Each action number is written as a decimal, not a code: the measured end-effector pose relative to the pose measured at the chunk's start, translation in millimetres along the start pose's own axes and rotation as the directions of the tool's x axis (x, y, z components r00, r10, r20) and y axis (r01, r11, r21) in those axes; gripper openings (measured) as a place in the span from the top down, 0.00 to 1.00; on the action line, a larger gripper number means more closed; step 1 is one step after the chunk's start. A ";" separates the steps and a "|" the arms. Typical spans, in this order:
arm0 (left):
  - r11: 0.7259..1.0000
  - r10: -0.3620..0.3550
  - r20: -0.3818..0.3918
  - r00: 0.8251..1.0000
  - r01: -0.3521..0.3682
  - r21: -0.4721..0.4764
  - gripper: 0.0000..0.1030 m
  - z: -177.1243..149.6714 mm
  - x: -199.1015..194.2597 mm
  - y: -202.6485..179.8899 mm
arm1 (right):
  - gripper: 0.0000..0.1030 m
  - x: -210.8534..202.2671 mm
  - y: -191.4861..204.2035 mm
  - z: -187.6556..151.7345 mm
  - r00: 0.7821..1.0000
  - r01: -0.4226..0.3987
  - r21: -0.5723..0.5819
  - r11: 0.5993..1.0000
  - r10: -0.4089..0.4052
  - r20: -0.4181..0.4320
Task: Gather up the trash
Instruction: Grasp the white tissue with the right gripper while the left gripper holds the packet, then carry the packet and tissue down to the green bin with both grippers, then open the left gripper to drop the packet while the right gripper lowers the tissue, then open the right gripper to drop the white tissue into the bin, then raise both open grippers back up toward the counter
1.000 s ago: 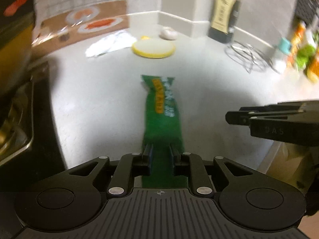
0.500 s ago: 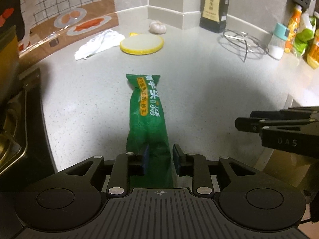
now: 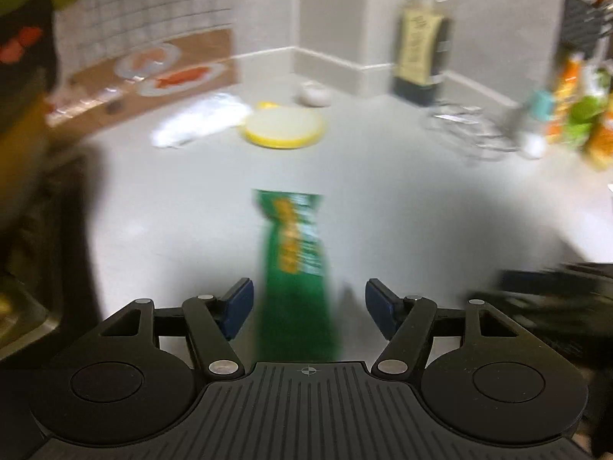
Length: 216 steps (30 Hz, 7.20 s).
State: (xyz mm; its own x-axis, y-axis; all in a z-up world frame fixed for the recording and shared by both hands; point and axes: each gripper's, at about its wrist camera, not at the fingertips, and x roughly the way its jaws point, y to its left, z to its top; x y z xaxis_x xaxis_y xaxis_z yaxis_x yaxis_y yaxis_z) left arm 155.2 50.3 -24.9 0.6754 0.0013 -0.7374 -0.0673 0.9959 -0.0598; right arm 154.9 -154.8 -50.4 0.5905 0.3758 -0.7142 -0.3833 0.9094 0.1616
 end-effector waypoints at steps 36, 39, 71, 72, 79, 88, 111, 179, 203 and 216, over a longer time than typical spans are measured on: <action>0.939 -0.276 -0.044 0.960 0.259 -0.226 0.73 -19.5 4.1 73.0 | 0.10 255.1 154.6 220.8 0.993 -0.109 -0.181 0.977 0.100 -0.060; 0.931 -0.285 -0.020 0.958 0.272 -0.245 0.73 -23.9 -2.2 80.6 | 0.14 297.3 158.0 229.8 0.992 -0.056 -0.134 0.989 0.040 -0.118; 0.849 -0.490 0.063 0.869 0.492 -0.191 0.73 -27.7 -30.6 102.0 | 0.96 -41.6 106.9 24.4 0.989 0.134 0.221 0.966 -0.118 -0.085; 0.845 -0.500 0.065 0.863 0.503 -0.181 0.73 -27.5 -33.9 95.6 | 0.96 -51.3 105.5 14.8 0.989 0.138 0.246 0.959 -0.123 -0.077; 0.810 -0.584 0.027 0.812 0.584 -0.057 0.73 -39.9 -66.7 14.0 | 0.96 -118.2 71.4 -54.2 0.985 0.169 0.387 0.906 -0.170 -0.033; 0.812 -0.578 -0.180 0.796 0.584 -0.025 0.73 -114.5 -68.4 -86.7 | 0.96 -206.8 0.4 -173.9 0.966 0.216 0.517 0.829 -0.260 0.013; 0.925 -0.303 -0.833 0.462 0.354 -0.139 0.69 -336.2 272.9 -264.6 | 0.96 -220.9 -96.0 -348.7 0.867 0.472 0.706 0.528 -0.423 -0.264; 0.857 -0.482 -0.524 0.702 0.502 -0.116 0.68 -249.7 137.1 -108.8 | 0.50 184.5 -195.1 -344.6 0.871 0.407 0.704 0.582 -0.015 -0.491; 0.865 -0.499 -0.090 0.862 0.502 0.016 0.68 -42.5 -27.9 -31.2 | 0.43 -108.5 -8.8 -67.6 0.967 0.242 0.515 0.822 -0.245 -0.064; 0.879 -0.412 0.050 0.910 0.412 -0.240 0.68 26.8 16.3 45.1 | 0.40 -19.3 52.2 121.3 0.964 0.214 0.202 0.956 -0.240 0.112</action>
State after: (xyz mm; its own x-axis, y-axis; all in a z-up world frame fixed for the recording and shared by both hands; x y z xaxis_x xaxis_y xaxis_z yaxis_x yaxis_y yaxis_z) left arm 182.8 97.6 -21.6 0.6789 -0.4051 -0.6124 0.0425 0.8543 -0.5180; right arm 209.7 -92.9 54.4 0.7407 0.1646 -0.6514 -0.0963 0.9855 0.1395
